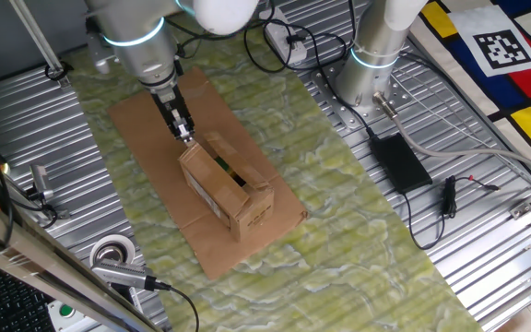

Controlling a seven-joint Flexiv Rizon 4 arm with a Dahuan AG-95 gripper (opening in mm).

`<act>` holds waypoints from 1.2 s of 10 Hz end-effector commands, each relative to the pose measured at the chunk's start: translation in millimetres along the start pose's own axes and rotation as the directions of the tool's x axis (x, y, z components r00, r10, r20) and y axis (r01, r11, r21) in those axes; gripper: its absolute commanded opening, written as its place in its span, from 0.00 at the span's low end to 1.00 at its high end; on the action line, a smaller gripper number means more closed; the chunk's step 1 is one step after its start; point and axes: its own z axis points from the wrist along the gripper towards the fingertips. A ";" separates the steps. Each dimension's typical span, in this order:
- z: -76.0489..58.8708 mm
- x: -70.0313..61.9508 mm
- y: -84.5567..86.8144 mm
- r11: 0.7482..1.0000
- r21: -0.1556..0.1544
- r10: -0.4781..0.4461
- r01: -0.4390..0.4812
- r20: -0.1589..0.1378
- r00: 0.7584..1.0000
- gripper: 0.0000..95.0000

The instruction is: Open a box

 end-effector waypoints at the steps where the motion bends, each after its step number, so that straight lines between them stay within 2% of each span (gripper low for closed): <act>1: 0.5 -0.6 0.5 1.000 0.020 -0.024 0.024 0.006 1.000 0.00; 12: 0.3 -0.5 0.4 0.997 0.030 -0.065 0.064 0.016 0.998 0.00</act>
